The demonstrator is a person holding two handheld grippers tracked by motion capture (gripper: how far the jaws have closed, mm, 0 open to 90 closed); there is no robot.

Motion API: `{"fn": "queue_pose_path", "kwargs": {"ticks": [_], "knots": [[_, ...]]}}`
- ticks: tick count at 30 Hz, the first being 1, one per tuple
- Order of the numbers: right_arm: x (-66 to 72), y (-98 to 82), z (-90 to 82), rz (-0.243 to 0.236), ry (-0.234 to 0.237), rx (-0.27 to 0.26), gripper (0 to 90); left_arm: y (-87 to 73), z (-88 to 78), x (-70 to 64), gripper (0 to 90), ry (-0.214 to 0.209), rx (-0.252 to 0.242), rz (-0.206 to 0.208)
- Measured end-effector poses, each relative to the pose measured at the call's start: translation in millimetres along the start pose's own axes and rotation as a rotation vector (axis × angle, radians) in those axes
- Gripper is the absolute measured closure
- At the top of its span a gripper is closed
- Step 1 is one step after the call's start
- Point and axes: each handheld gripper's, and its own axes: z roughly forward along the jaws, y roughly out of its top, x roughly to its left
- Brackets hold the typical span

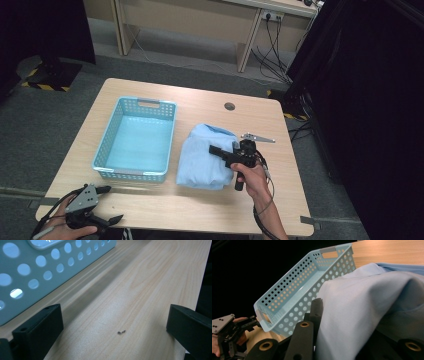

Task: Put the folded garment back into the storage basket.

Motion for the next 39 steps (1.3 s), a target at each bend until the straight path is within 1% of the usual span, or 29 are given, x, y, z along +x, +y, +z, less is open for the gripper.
{"fn": "queue_pose_path", "kwargs": {"ticks": [3,12,24,30,39], "knots": [[1.7,2.8,-0.1,0.003,-0.001,-0.001,77.4,0.1,0.0,0.1,0.1,0.0,0.0,0.0],[7.2,12.2,-2.5,-0.011,-0.003,-0.009,77.1,0.1,0.0,0.1,0.1,0.0,0.001,0.0],[16.1,26.5,-2.4,-0.036,-0.01,-0.011,76.9,0.1,-0.1,0.3,0.1,-0.001,0.0,0.001],[21.7,35.8,-3.0,-0.043,-0.004,-0.02,76.9,0.1,0.0,0.2,0.2,0.0,0.0,0.002],[28.2,48.4,0.7,-0.045,0.001,-0.025,77.0,0.1,0.0,0.2,0.1,0.0,0.0,0.002]]}}
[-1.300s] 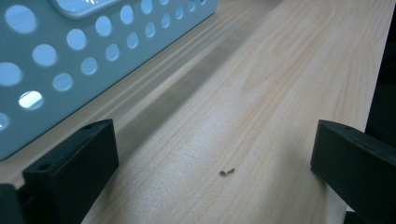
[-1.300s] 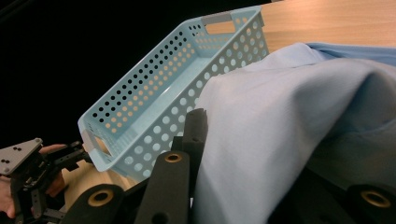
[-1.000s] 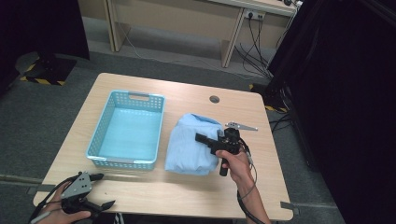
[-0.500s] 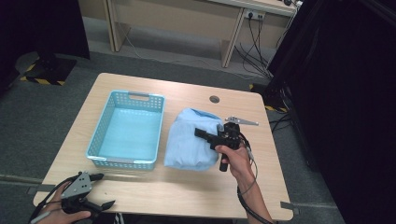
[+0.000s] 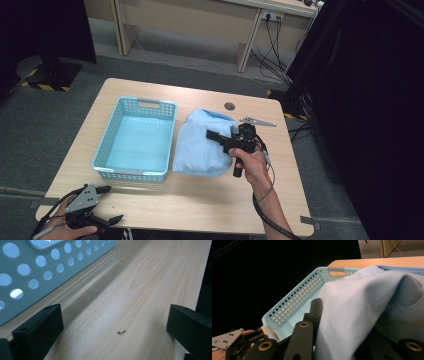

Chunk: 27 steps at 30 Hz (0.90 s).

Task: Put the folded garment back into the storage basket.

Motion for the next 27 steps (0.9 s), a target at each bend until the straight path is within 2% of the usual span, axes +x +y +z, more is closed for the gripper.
{"fn": "queue_pose_path", "kwargs": {"ticks": [20,27], "knots": [[25.8,29.2,21.7,-0.029,0.029,-0.008,76.9,0.0,-0.1,0.0,0.1,0.0,0.0,0.001],[29.8,32.5,31.5,-0.031,0.031,0.002,76.9,-0.1,-0.1,-0.1,0.1,-0.001,0.0,-0.002]]}}
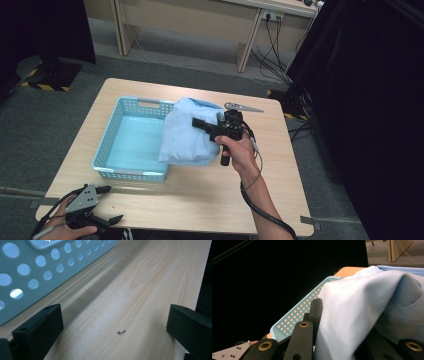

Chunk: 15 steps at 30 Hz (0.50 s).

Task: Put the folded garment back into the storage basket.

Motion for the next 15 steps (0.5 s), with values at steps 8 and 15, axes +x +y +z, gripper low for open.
{"fn": "queue_pose_path", "kwargs": {"ticks": [8,15], "knots": [[6.6,6.2,10.7,-0.005,0.01,0.0,76.9,0.0,0.0,-0.1,0.1,0.0,0.001,0.002],[10.3,9.1,18.7,-0.004,0.014,0.005,76.8,0.0,0.0,-0.1,0.1,0.0,0.0,0.001]]}}
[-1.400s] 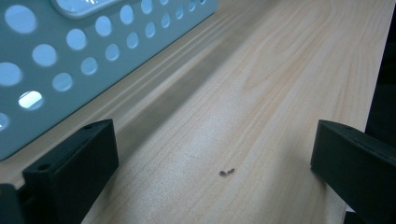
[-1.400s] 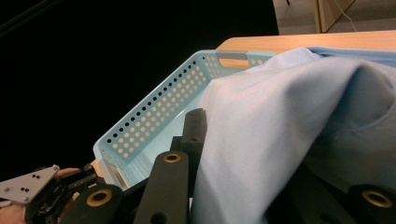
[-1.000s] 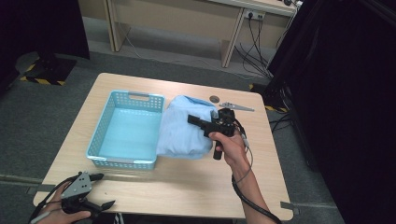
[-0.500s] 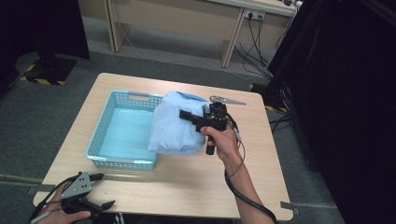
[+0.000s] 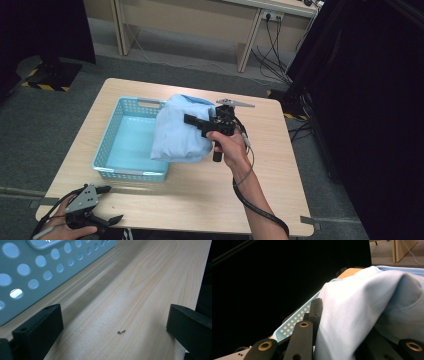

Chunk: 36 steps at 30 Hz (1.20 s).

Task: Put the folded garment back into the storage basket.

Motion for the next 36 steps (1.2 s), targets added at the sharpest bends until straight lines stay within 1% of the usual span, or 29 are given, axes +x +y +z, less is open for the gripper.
{"fn": "queue_pose_path", "kwargs": {"ticks": [4,16,24,36], "knots": [[1.8,1.3,8.4,0.001,0.003,0.006,76.7,0.0,0.0,0.0,0.1,0.0,0.0,0.0],[7.3,5.1,26.1,0.004,0.002,0.022,76.3,-0.1,-0.1,0.0,0.1,-0.001,0.0,0.002],[11.4,7.1,39.4,-0.002,0.003,0.032,76.2,0.0,-0.2,0.1,0.0,-0.001,0.001,0.003],[11.0,4.4,58.9,0.016,-0.002,0.049,76.0,-0.2,-0.2,0.1,0.0,-0.002,0.001,0.003]]}}
